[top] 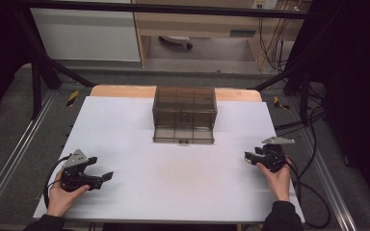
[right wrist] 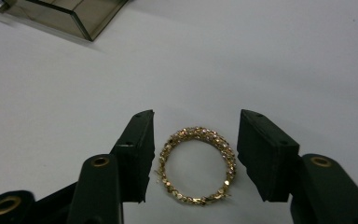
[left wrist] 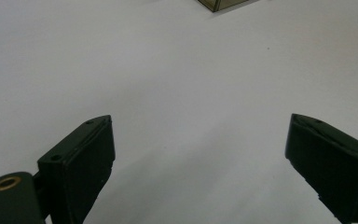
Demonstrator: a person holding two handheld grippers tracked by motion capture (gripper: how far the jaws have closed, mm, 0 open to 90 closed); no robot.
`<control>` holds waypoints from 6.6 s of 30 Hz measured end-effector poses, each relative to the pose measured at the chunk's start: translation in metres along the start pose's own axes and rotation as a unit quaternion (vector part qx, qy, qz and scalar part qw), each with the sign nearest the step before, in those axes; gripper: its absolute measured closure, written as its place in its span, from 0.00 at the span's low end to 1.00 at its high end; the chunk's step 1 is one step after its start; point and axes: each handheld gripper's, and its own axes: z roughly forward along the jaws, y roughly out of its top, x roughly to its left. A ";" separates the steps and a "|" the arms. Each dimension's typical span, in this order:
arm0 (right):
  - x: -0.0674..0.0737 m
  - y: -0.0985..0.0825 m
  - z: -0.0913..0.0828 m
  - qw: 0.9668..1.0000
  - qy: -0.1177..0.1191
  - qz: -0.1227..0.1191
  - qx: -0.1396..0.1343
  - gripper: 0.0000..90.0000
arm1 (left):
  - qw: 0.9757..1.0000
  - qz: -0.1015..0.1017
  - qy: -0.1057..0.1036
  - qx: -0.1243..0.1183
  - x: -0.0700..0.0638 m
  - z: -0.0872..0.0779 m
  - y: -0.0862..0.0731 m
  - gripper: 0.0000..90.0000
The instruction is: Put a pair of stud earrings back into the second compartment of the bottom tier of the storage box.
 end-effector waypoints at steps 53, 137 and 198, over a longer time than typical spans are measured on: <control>0.021 0.009 -0.019 0.999 0.043 -0.003 -0.008 0.96 | 1.000 0.001 0.006 0.011 0.000 0.000 -0.003 0.09; 0.150 0.123 0.118 0.996 0.072 -0.045 -0.005 0.96 | 1.000 0.000 0.001 0.015 0.000 0.004 -0.004 0.09; 0.088 0.059 0.011 0.996 0.069 -0.049 -0.017 0.04 | 1.000 0.001 0.005 0.020 0.000 0.004 -0.005 0.09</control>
